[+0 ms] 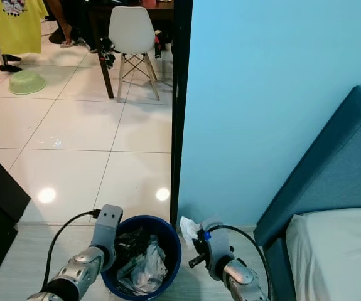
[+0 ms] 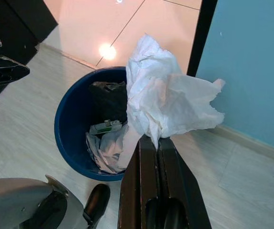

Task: Clean up the room

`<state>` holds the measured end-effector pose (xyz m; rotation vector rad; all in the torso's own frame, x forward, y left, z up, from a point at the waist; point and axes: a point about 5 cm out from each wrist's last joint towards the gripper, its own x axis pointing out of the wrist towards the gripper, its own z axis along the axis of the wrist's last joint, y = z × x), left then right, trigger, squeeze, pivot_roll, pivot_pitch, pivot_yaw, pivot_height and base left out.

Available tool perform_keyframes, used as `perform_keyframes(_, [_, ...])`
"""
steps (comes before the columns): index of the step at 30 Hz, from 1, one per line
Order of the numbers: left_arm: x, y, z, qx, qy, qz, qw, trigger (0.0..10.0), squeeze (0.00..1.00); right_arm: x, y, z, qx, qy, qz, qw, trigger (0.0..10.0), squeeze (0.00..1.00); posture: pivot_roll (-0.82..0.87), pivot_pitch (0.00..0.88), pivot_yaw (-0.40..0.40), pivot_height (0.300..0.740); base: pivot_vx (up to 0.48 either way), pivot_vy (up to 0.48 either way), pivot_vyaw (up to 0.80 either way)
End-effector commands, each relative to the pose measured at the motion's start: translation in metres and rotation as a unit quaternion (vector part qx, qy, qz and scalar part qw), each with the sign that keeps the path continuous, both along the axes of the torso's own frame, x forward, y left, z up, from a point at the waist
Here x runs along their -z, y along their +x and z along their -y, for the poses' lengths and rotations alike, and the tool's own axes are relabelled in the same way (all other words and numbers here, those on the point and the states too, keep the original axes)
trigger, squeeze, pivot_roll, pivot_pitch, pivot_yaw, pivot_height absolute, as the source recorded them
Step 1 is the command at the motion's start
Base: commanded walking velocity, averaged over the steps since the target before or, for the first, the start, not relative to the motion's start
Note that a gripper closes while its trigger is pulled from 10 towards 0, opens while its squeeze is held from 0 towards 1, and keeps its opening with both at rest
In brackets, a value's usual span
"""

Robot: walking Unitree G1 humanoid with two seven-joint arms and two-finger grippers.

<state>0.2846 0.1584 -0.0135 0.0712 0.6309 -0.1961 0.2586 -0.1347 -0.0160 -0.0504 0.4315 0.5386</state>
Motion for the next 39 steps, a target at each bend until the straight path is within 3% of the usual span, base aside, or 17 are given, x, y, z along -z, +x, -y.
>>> perform_keyframes(1, [0.007,-0.008,-0.004,-0.001,0.003,-0.013,1.000,10.0,0.00,0.004,-0.003,0.005,0.015,0.001,-0.014,1.000,10.0,0.00,-0.09,0.155,-0.058,0.740,0.000,0.000,0.80])
perform_keyframes(9, [0.005,-0.010,-0.004,0.001,0.019,0.013,1.000,10.0,0.00,0.003,0.006,-0.006,-0.013,-0.029,-0.035,0.999,10.0,0.00,-0.05,0.154,-0.061,0.740,0.000,0.000,0.80])
perform_keyframes(19, [0.006,-0.017,-0.012,0.006,0.054,0.015,0.998,10.0,0.00,0.000,0.014,-0.017,-0.033,-0.052,-0.046,0.997,10.0,0.00,-0.01,0.156,-0.069,0.740,0.000,0.000,0.80])
perform_keyframes(28, [0.002,-0.017,-0.016,0.018,0.060,0.022,0.998,10.0,0.00,0.002,0.019,-0.011,-0.011,-0.104,-0.061,0.993,10.0,0.00,0.01,0.162,-0.067,0.740,0.000,0.000,0.80])
perform_keyframes(31, [0.001,-0.018,-0.011,0.045,0.071,0.025,0.996,10.0,0.00,0.006,0.020,0.001,0.035,-0.149,-0.073,0.985,10.0,0.00,0.01,0.165,-0.064,0.740,0.000,-0.315,0.00])
perform_keyframes(39, [0.002,-0.020,-0.002,0.063,0.060,0.013,0.996,10.0,0.00,0.009,0.018,0.018,0.064,-0.205,-0.088,0.973,10.0,0.00,0.01,0.169,-0.058,0.740,0.000,-0.158,0.00])
